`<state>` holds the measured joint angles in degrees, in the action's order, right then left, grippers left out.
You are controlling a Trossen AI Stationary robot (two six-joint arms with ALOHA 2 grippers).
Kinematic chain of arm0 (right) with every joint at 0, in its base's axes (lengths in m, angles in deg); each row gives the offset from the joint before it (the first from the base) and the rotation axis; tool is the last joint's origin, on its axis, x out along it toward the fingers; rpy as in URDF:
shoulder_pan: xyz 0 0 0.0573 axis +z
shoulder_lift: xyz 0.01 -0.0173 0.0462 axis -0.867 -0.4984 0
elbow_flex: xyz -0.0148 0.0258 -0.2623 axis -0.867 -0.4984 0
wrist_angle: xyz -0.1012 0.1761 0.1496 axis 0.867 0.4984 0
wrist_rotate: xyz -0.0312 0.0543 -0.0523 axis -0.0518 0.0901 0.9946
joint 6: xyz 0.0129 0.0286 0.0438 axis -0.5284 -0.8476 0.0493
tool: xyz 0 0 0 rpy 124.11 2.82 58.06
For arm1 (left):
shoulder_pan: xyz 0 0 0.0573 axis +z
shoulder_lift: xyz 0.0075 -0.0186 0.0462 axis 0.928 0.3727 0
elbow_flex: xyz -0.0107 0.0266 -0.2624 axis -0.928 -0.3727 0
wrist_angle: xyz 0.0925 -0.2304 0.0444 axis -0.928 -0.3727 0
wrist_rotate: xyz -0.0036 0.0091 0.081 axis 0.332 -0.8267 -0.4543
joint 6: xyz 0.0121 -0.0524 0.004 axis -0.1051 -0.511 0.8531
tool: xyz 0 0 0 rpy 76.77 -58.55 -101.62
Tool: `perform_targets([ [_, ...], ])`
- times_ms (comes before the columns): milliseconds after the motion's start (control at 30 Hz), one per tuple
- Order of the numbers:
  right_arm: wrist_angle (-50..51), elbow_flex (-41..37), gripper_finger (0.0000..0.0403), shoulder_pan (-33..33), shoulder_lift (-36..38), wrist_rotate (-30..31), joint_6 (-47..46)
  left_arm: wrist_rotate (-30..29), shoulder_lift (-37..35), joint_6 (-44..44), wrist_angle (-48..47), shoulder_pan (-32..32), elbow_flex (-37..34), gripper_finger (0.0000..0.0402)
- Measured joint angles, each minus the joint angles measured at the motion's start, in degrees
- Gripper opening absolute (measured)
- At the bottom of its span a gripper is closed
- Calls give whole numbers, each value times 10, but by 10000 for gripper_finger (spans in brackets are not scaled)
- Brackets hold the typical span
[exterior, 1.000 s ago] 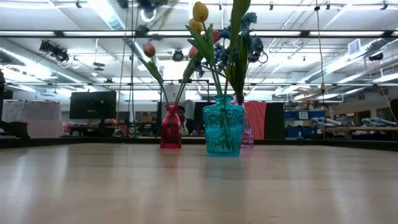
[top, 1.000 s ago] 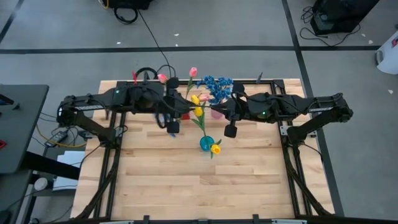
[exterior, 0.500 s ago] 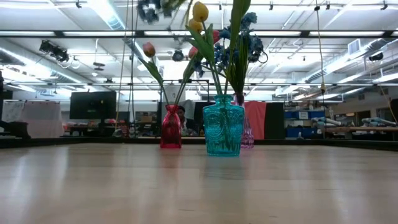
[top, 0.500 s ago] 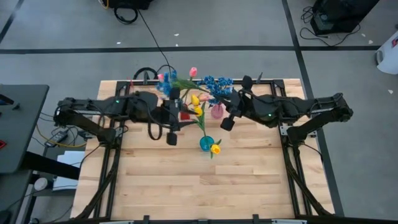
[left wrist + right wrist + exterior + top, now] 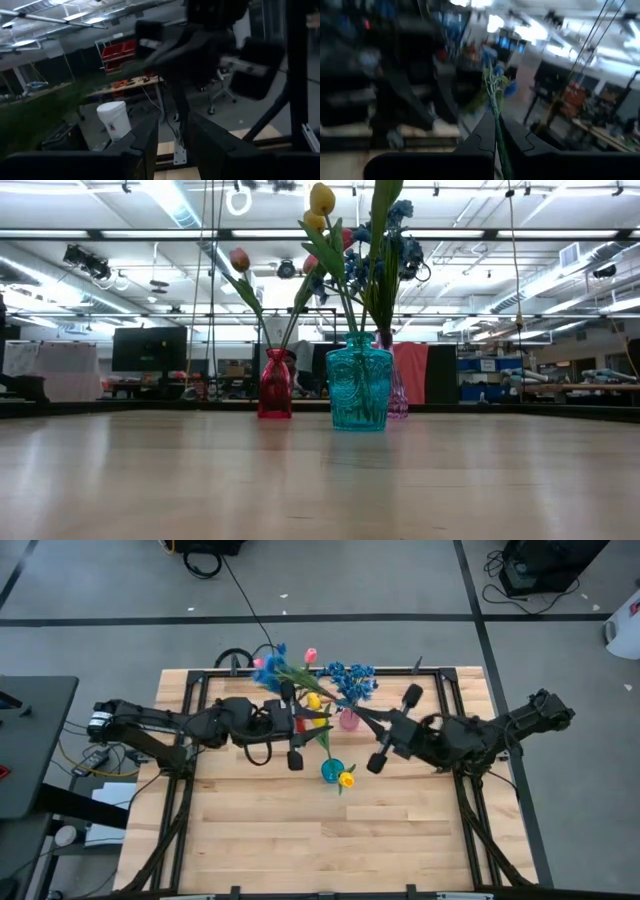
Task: Sort flowers into vase by color
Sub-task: Put the blue flowers into the pink vase
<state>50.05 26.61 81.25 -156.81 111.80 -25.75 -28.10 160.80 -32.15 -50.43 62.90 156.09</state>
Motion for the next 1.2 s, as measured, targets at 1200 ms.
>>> perform_targets([
  [1200,-337,-222,30,-41,31,-180,47,56,21,-77,254,30,-56,145],
])
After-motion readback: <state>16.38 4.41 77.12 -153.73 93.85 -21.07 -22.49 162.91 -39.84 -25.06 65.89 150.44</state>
